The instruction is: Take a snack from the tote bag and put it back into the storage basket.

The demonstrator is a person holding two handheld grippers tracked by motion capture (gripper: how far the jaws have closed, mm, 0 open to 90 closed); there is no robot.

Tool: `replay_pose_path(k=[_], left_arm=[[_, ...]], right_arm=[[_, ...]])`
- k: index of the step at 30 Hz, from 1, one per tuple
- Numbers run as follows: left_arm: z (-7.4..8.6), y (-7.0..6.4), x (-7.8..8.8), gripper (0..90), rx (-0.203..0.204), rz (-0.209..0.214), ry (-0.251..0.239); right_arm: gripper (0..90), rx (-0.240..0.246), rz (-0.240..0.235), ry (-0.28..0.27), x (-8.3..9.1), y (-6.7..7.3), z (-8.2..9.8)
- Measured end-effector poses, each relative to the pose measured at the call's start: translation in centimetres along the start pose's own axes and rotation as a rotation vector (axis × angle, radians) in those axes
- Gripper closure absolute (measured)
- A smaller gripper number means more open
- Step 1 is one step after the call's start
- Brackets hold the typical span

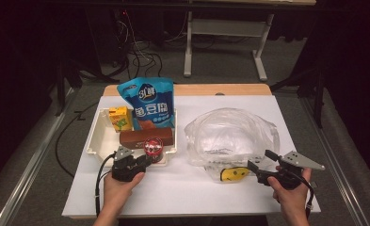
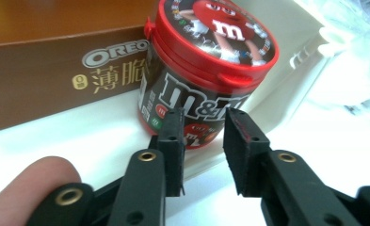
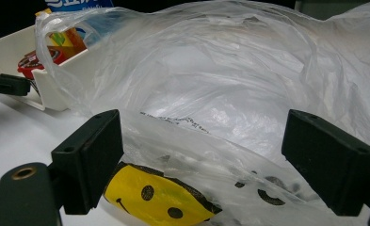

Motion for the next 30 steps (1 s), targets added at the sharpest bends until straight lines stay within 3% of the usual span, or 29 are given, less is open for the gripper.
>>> replay_pose_path(k=[7,9,12,14,20,22,23,24,26,28,30], left_arm=[[0.0,0.0,-0.2,85.0,-0.013,-0.002,0.018],[-0.1,0.5,0.4,90.0,0.015,-0.014,0.005],[-0.3,1.6,0.6,90.0,0.081,-0.063,-0.032],[-0.5,2.0,0.3,90.0,0.1,-0.08,-0.059],[-0.9,1.1,-1.1,90.0,0.049,-0.101,-0.048],[-0.9,0.9,-1.3,90.0,0.036,-0.079,-0.046],[-0.9,0.9,-1.3,90.0,0.029,-0.094,-0.042],[-1.0,0.9,-1.3,90.0,0.029,-0.14,-0.036],[-1.1,1.7,-1.1,89.5,0.096,-0.197,-0.045],[-1.1,3.1,-0.7,90.0,0.19,-0.245,-0.067],[-1.1,4.1,-0.4,90.0,0.224,-0.269,-0.074]], right_arm=[[14.3,-0.003,-0.002,0.001,-0.1,0.0,0.0],[14.4,0.0,-0.003,0.0,0.0,0.0,0.0],[14.5,-0.007,-0.002,-0.002,0.0,-0.1,0.1],[14.6,-0.008,-0.001,-0.004,0.0,-0.2,0.1],[14.7,-0.005,0.0,0.0,-0.1,0.0,0.0],[14.8,-0.007,0.0,0.002,-0.2,0.0,0.1],[14.9,-0.009,-0.001,0.003,-0.2,0.0,0.1],[14.9,-0.005,-0.001,0.004,-0.2,0.0,0.1],[14.9,-0.002,-0.003,0.003,-0.2,0.0,0.1],[14.9,-0.001,0.0,0.003,-0.2,0.0,0.1],[14.9,-0.008,-0.002,0.001,-0.1,0.0,0.1]])
Point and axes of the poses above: each handheld gripper's, and its own axes: x roughly backward along the jaws, z roughly out of its underside, y roughly to its left, the point moved 1 cm from there along -x, roughly forward along the jaws, and after that the axes turned 14 degrees about y, right-handed, at the moved point
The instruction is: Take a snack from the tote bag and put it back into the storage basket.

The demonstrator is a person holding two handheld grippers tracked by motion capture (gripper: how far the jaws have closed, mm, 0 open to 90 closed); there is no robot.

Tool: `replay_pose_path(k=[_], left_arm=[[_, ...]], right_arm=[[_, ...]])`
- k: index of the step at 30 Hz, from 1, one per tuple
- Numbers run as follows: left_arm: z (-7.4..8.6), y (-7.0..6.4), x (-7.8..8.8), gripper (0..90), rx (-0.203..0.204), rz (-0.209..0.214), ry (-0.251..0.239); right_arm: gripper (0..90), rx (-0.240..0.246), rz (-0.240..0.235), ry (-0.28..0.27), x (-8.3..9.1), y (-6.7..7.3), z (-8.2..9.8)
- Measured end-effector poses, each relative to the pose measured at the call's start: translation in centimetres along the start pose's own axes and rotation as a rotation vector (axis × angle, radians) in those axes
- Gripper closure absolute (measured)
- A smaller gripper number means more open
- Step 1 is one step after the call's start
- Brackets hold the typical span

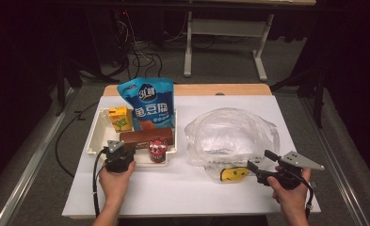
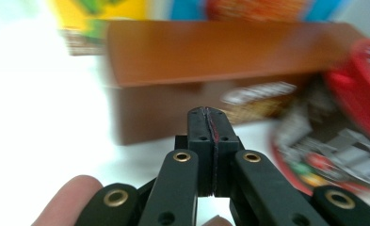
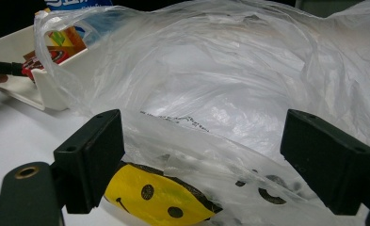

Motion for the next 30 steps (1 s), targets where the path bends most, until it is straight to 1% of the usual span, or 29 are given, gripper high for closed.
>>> replay_pose_path(k=[2,4,6,8,11,13,14,16,17,18,19,21,22,23,24,25,26,27,29,30], left_arm=[[-0.1,0.4,-0.1,89.5,0.01,0.006,0.001],[-0.3,0.5,-0.3,88.7,0.012,-0.012,-0.006],[-0.3,0.6,-0.3,88.5,0.015,-0.004,-0.005],[-0.3,0.6,-0.4,88.7,0.007,-0.007,-0.005],[-0.2,0.6,-0.2,88.7,0.011,0.0,-0.019],[0.0,0.5,0.3,88.3,0.007,0.002,-0.028],[0.1,0.5,0.6,88.2,-0.001,0.005,-0.033],[0.3,0.5,1.2,84.3,-0.015,0.028,-0.048],[0.4,0.5,1.6,82.1,-0.021,0.035,-0.054],[0.4,0.4,2.0,78.7,-0.027,0.045,-0.065],[0.5,0.4,2.3,73.0,-0.028,0.052,-0.077],[0.5,0.1,3.2,62.9,-0.041,0.058,-0.103],[0.4,-0.1,3.5,54.1,-0.051,0.07,-0.104],[0.2,-0.5,3.8,47.0,-0.064,0.098,-0.09],[0.0,-0.7,4.0,36.0,-0.071,0.12,-0.086],[0.0,-1.0,4.3,28.8,-0.094,0.133,-0.081],[0.0,-1.4,4.6,22.1,-0.128,0.136,-0.084],[0.0,-1.7,4.9,17.3,-0.16,0.145,-0.087],[0.2,-1.8,5.4,11.1,-0.194,0.172,-0.093],[0.3,-1.7,5.6,7.8,-0.205,0.164,-0.098]], right_arm=[[15.0,-0.002,0.001,0.0,0.0,0.0,0.0],[15.1,-0.001,0.001,0.001,-0.1,0.0,0.0],[15.0,0.002,0.001,0.004,-0.1,0.0,0.0],[15.1,0.003,0.0,0.004,-0.2,0.1,0.0],[15.1,0.003,0.001,0.005,-0.2,0.0,0.0],[15.1,0.0,0.002,0.004,-0.1,0.0,0.0],[15.1,0.003,0.003,0.003,-0.1,0.0,0.0],[15.1,0.001,0.009,0.004,0.0,0.0,0.0],[15.1,0.01,0.013,0.004,0.0,0.0,0.1],[15.1,0.016,0.018,0.005,0.0,0.0,0.1],[15.1,0.018,0.018,0.005,0.0,-0.1,0.1],[15.1,0.009,0.018,0.005,0.1,-0.1,0.1],[15.1,0.01,0.019,0.002,0.1,-0.1,0.1],[15.1,0.012,0.021,0.003,0.1,-0.1,0.1],[15.1,0.012,0.022,0.003,0.1,-0.1,0.1],[15.1,0.011,0.021,0.003,0.1,-0.1,0.1],[15.1,0.011,0.023,0.003,0.1,-0.2,0.1],[15.1,0.014,0.025,0.004,0.2,-0.2,0.2],[15.1,0.008,0.026,0.002,0.2,-0.3,0.2],[15.1,0.006,0.027,0.001,0.3,-0.4,0.2]])
Point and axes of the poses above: each handheld gripper's, and its own axes: x roughly backward along the jaws, z roughly out of its underside, y roughly to its left, the point moved 1 cm from there along -x, roughly forward along the jaws, and after that the axes turned 14 degrees about y, right-handed, at the moved point
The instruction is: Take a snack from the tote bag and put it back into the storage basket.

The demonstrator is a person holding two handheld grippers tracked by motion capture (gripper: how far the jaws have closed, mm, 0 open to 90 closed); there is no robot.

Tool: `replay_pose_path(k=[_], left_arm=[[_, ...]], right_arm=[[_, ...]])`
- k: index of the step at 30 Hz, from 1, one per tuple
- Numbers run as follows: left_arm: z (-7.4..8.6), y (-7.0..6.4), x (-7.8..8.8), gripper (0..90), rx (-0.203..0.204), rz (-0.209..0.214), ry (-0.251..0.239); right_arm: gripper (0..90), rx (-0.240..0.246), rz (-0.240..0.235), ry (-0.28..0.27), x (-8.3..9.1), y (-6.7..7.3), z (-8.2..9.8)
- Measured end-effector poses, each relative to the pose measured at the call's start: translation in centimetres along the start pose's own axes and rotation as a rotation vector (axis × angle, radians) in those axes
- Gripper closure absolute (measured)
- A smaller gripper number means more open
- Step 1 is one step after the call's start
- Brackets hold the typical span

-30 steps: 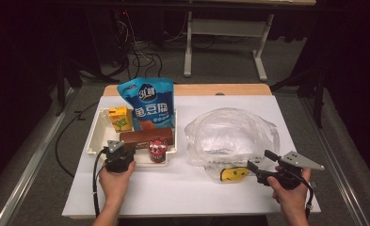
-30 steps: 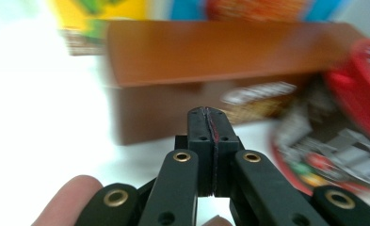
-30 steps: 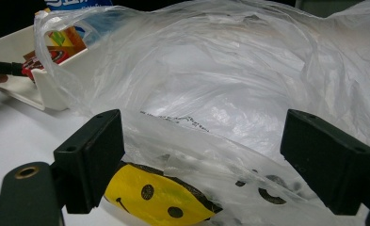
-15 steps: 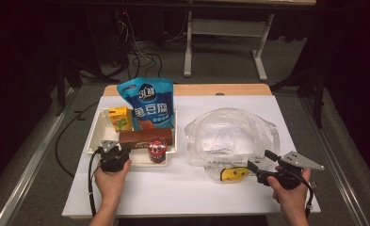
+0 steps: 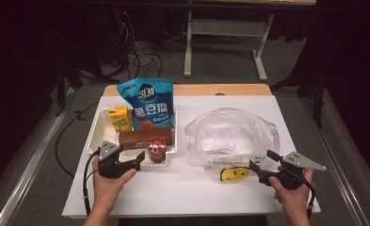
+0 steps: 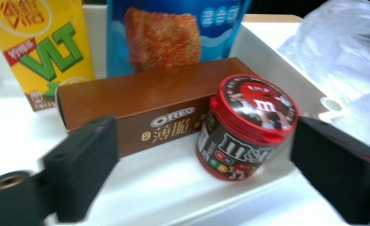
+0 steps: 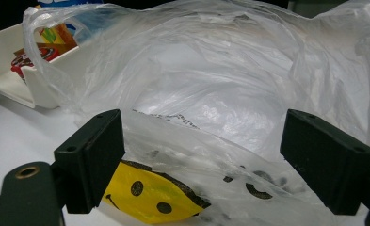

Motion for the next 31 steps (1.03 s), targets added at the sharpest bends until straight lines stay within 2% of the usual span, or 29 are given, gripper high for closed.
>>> replay_pose_path(k=[5,9,11,17,23,31], left_arm=[[0.9,0.9,1.3,3.2,-0.01,0.009,-0.034],[1.8,1.8,2.6,1.5,-0.038,-0.017,-0.045],[2.2,2.3,3.1,0.7,-0.028,-0.007,-0.05],[3.6,3.4,4.2,1.4,-0.035,-0.001,-0.056],[3.9,3.8,4.7,3.6,-0.003,-0.005,-0.08],[4.0,3.5,4.4,4.4,-0.012,-0.019,-0.072]], right_arm=[[15.1,0.001,0.006,0.002,0.1,-0.2,0.1],[15.0,-0.001,0.013,0.004,0.2,-0.4,0.2],[15.0,0.001,0.017,0.005,0.2,-0.5,0.2],[15.0,-0.002,0.034,0.013,0.3,-0.9,0.6],[15.0,-0.014,0.053,0.022,0.9,-1.6,1.3],[14.9,-0.02,0.063,0.023,1.0,-2.0,1.5]])
Point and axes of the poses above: each handheld gripper's, and its own axes: x roughly backward along the jaws, z roughly out of its underside, y roughly to its left, the point moved 1 cm from there along -x, roughly forward along the jaws, and after that the axes turned 14 degrees about y, right-handed, at the moved point
